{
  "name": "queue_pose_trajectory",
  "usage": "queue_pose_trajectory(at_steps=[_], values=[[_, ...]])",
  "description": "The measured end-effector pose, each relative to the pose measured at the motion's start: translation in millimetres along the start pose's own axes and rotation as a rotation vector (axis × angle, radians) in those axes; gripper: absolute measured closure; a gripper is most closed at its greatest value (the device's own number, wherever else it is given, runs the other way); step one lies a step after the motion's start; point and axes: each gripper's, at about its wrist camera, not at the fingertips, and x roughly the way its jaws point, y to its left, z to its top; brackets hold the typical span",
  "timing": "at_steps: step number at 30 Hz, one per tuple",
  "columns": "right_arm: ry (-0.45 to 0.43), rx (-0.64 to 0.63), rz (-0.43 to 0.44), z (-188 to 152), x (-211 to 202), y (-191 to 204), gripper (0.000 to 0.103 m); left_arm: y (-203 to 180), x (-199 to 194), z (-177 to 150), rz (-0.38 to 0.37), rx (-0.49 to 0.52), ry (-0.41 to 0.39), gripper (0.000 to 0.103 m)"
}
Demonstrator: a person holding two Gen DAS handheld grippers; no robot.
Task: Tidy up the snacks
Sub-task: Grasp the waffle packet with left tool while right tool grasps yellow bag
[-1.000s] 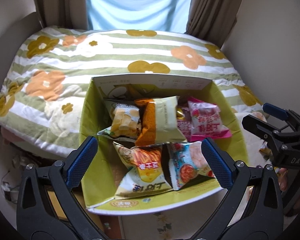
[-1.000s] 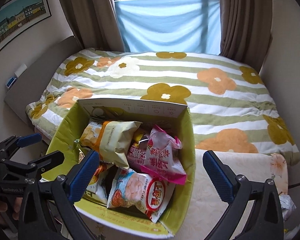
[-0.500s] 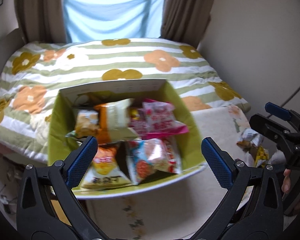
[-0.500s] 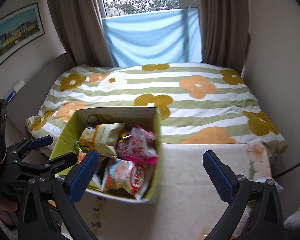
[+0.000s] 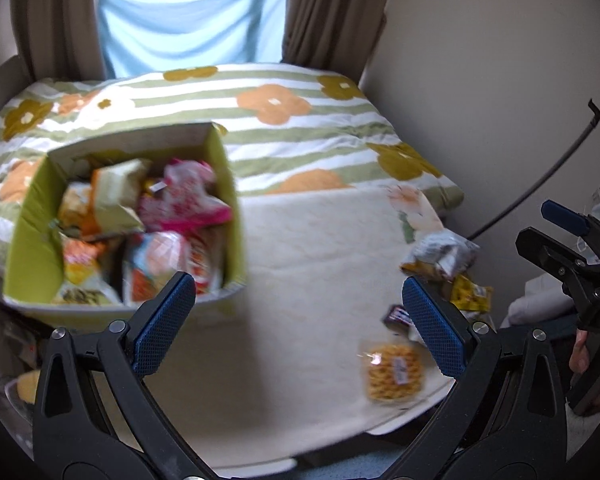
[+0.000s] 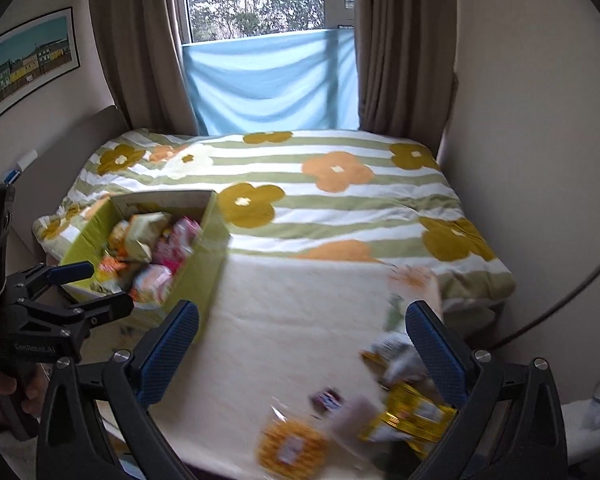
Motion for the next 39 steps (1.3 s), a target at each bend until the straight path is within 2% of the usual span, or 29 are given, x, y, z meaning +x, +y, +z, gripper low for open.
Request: queue_pose_trajectory(at_steps=[6, 14, 21, 28, 33, 34, 36, 39], values=[[0.042, -0.008, 0.026, -37.8, -4.4, -48.5, 0.000, -50.0, 21.0, -36.4, 0.012, -0.033, 0.060, 0.001], [0.118, -0.080, 0.087, -80.5, 8.2, -86.3, 0.000, -98.5, 59.4, -84.3, 0.028, -0.019, 0.177, 0.001], [0.172, -0.157, 0.091, -109.2, 30.4, -108.6, 0.000, -118.5, 107.6, -119.0, 0.014, 0.005, 0.291, 0.001], [0.244, -0.195, 0.072, -133.2, 62.5, -123.5, 0.000, -127.5, 154.6, -138.9, 0.030, 0.006, 0.342, 0.001], [0.296, -0.224, 0.049, -146.4, 81.7, -130.9, 0.000, -130.4, 170.8, -148.2, 0.061, 0.029, 0.358, 0.001], [0.303, -0.240, 0.042, -148.5, 83.8, -131.2, 0.000, -130.8, 173.4, -149.7, 0.065, 0.033, 0.364, 0.002], [0.312, -0.271, 0.026, -151.2, 87.4, -131.5, 0.000, -131.2, 179.4, -153.9, 0.078, 0.041, 0.381, 0.012], [0.317, -0.307, 0.019, -153.6, 91.2, -132.8, 0.000, -134.0, 183.3, -155.6, 0.098, 0.060, 0.384, 0.013]])
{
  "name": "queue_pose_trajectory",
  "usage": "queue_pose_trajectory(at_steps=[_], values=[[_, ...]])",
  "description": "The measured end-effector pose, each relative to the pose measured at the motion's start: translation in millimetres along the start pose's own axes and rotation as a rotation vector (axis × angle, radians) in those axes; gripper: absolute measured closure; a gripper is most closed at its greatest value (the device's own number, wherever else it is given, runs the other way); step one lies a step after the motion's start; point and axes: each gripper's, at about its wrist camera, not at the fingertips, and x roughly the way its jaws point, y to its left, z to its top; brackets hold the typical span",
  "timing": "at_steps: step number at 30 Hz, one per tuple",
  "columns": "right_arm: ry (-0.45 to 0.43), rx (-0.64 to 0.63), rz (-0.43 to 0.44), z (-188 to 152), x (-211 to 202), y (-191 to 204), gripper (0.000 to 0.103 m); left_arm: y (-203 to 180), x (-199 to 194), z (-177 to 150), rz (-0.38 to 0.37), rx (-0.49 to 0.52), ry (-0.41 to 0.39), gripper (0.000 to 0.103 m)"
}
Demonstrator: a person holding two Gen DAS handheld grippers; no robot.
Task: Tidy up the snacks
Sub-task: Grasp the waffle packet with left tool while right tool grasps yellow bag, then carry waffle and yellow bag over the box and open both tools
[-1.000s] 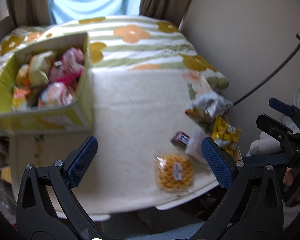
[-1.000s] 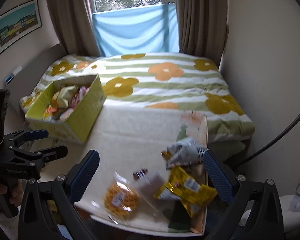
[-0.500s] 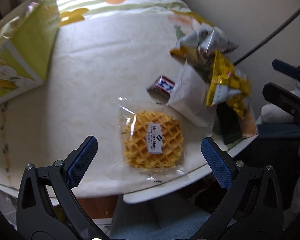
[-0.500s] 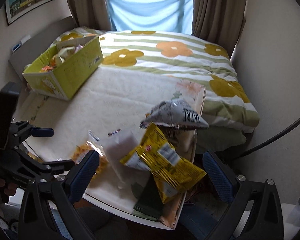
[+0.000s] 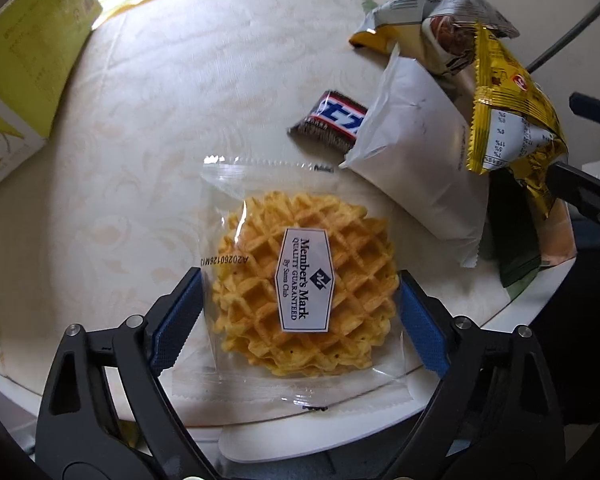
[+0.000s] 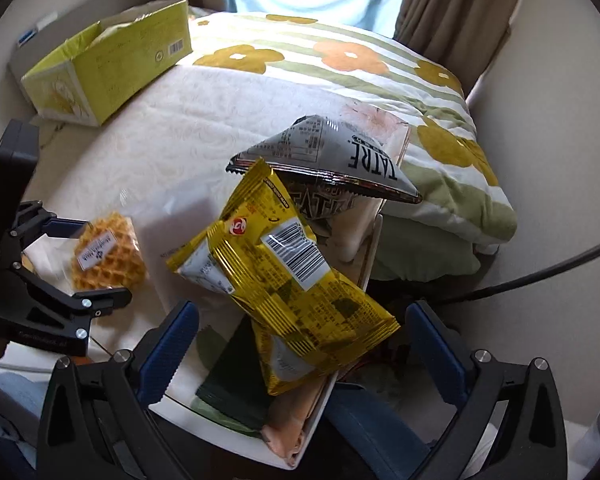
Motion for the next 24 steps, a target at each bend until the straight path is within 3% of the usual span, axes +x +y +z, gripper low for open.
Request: queue_pose_trajectory(at_steps=[9, 17, 21, 24], values=[[0.023, -0.082, -0.038, 3.4, 14.2, 0.4, 0.000, -6.1, -4.4, -3.6, 0.007, 0.018, -0.014, 0.027], [0.046, -0.153, -0.046, 7.0, 28.6, 10.5, 0.001, 6.2, -14.7, 0.5, 0.003, -0.010, -0.013, 0.030], [0.069, -0.187, -0.044, 8.6, 38.8, 15.2, 0.025, 15.0, -16.5, 1.3, 0.013, -0.032, -0.016, 0.030], [0.069, -0.218, -0.053, 7.2, 41.3, 20.5, 0.033, 18.7, -22.5, -0.5, 0.022, -0.040, -0.024, 0.030]])
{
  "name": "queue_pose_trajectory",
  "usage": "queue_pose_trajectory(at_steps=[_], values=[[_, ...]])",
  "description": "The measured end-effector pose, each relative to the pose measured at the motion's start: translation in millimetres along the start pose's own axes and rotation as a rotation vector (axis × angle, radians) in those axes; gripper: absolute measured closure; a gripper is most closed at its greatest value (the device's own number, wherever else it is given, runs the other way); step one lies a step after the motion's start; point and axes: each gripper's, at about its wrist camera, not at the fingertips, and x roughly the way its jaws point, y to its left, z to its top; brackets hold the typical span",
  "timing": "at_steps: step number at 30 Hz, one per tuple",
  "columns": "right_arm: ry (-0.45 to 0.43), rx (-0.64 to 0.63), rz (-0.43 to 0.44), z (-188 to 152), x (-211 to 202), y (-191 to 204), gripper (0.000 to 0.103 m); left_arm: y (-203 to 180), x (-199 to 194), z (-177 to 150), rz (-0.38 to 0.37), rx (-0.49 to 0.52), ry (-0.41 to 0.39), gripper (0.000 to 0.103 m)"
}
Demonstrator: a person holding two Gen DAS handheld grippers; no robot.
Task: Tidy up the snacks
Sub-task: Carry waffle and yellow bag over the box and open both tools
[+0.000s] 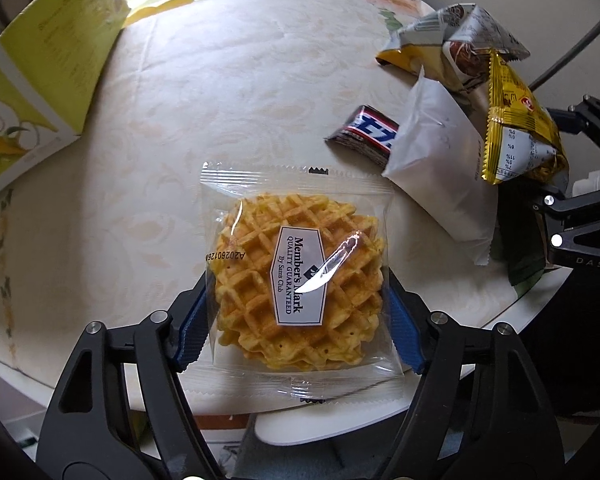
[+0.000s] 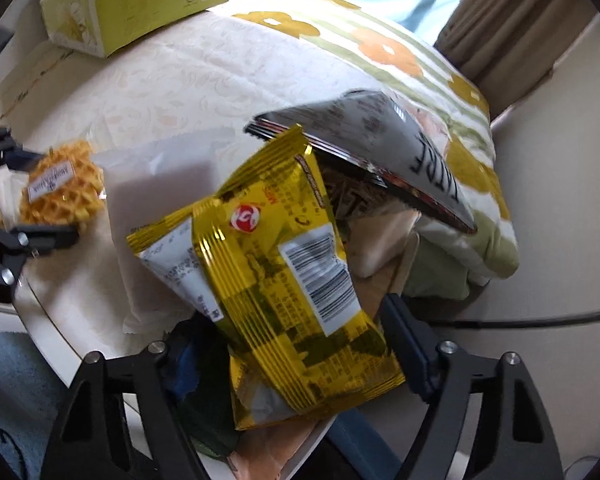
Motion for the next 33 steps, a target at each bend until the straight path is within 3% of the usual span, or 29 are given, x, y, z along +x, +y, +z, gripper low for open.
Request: queue_pose_trajectory(at_steps=[8, 17, 26, 33], values=[[-0.046, -0.001, 0.007, -4.1, -17.2, 5.6, 0.039, -7.0, -23.5, -3.6, 0.012, -0.017, -0.039, 0.031], [-0.135, 0.017, 0.042, 9.1, -61.6, 21.1, 0.040, 18.2, -73.7, -14.2, 0.023, -0.058, -0.131, 0.031], [-0.220, 0.028, 0.050, 52.9, -103.2, 36.5, 0.040, 69.0, -141.2, -2.2, 0.050, -0.120, -0.292, 0.031], [-0.282, 0.058, 0.053, 119.5, -127.2, 46.9, 0.040, 139.0, -175.9, 30.2, 0.078, -0.152, -0.385, 0.031]])
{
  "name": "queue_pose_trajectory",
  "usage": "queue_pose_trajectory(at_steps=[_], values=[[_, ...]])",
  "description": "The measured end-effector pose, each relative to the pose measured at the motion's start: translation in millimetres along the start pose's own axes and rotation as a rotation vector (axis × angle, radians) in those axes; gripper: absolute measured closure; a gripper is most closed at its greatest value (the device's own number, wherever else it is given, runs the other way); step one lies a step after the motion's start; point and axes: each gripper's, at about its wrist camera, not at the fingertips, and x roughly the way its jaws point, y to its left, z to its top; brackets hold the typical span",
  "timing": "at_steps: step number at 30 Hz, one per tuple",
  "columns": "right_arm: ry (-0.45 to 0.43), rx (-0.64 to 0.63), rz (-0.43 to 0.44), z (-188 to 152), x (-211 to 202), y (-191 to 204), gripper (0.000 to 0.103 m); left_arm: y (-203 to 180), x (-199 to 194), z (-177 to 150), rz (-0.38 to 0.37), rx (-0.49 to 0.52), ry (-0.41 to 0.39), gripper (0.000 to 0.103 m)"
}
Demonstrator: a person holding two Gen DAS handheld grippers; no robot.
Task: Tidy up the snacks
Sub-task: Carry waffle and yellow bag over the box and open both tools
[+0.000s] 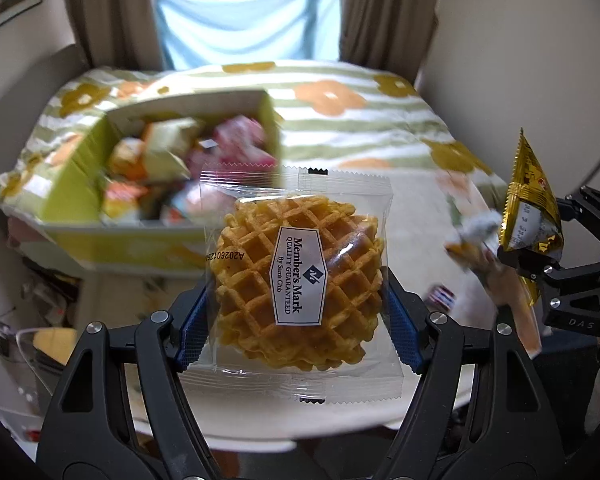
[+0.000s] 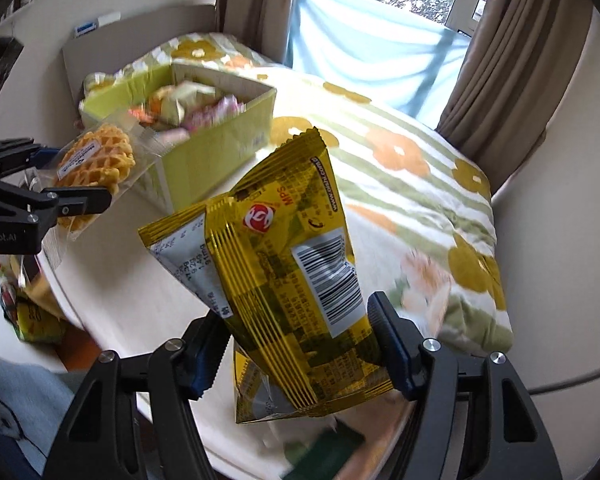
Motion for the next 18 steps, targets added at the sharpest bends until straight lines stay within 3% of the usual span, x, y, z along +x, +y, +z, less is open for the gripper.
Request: queue_pose_trajectory(at_steps=[10, 18], values=[[-0.073, 0.050, 0.052, 113.3, 24.9, 47.1, 0.040, 127.5, 13.2, 68.7, 0.031, -0.037, -0.039, 0.031], [-0.067, 0.071, 0.098, 183.5, 65.3, 107.3, 0.040, 211.0, 50.4, 98.2, 0.038, -0.026, 0.017, 0.031]])
